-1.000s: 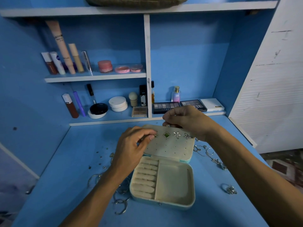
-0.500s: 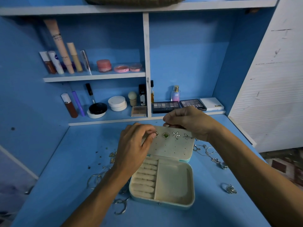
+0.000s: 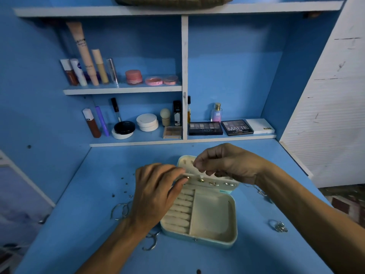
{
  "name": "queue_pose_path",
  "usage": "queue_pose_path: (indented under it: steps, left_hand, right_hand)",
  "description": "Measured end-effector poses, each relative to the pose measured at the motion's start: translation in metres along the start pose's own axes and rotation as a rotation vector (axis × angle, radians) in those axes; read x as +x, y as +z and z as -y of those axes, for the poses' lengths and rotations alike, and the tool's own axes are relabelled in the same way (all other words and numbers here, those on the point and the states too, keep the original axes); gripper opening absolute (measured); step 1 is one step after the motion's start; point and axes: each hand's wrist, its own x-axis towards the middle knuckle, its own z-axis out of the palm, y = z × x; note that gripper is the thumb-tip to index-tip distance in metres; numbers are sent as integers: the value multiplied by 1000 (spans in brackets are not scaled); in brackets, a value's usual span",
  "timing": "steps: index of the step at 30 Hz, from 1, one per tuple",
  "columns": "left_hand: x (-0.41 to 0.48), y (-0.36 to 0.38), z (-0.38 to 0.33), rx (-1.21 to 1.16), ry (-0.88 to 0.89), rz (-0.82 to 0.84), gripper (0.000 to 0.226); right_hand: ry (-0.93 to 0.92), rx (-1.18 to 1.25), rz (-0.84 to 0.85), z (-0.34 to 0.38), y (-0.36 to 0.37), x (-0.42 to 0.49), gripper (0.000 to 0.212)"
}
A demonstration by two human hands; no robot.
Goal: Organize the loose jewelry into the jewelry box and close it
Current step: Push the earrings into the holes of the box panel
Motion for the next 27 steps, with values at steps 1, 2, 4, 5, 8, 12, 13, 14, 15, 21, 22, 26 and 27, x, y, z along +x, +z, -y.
queue_pose_path:
  steps: [1, 2, 4, 5, 8, 12, 13, 14, 15, 21, 22, 26, 27]
  left_hand:
    - [-5, -2, -1, 3, 13, -15, 24]
    - [-8, -3, -2, 4, 26, -27, 24]
    - [-13, -5, -2, -1, 43, -40, 22]
    - [-14, -6, -2, -4, 49, -42, 21]
    - [-15, -9, -1, 14, 68, -41, 20]
    - [-16, -11, -1, 13, 86, -47, 18]
    - [-16, -11, -1, 11, 90, -47, 18]
    - [-16, -11, -1, 10, 95, -47, 18]
    - [-16, -11, -1, 10, 98, -48, 18]
    - [-18, -10, 0, 9, 97, -49, 20]
    - [-18, -10, 0, 9, 99, -49, 20]
    - [-20, -10, 1, 5, 98, -42, 20]
    - [-20, -9, 1, 4, 97, -42, 20]
  right_hand:
    - [-15, -36, 7, -4, 6, 0, 10]
    - [-25, -35, 17, -7, 10, 0, 11]
    - [-26, 6, 30, -14, 18, 0, 10]
    - [-19, 16, 28, -16, 20, -1, 8]
    - [24, 19, 26, -15, 22, 0, 10]
    - [30, 6, 41, -11, 26, 1, 11]
    - [26, -5, 43, -11, 26, 0, 12]
    - [23, -8, 45, -11, 27, 0, 13]
    - [22, -4, 49, -10, 27, 0, 14]
    - [2, -2, 24, -14, 27, -1, 11]
    - [4, 1, 17, -15, 27, 0, 11]
    - [10, -9, 17, -16, 28, 1, 12]
    - [11, -14, 21, -16, 28, 0, 12]
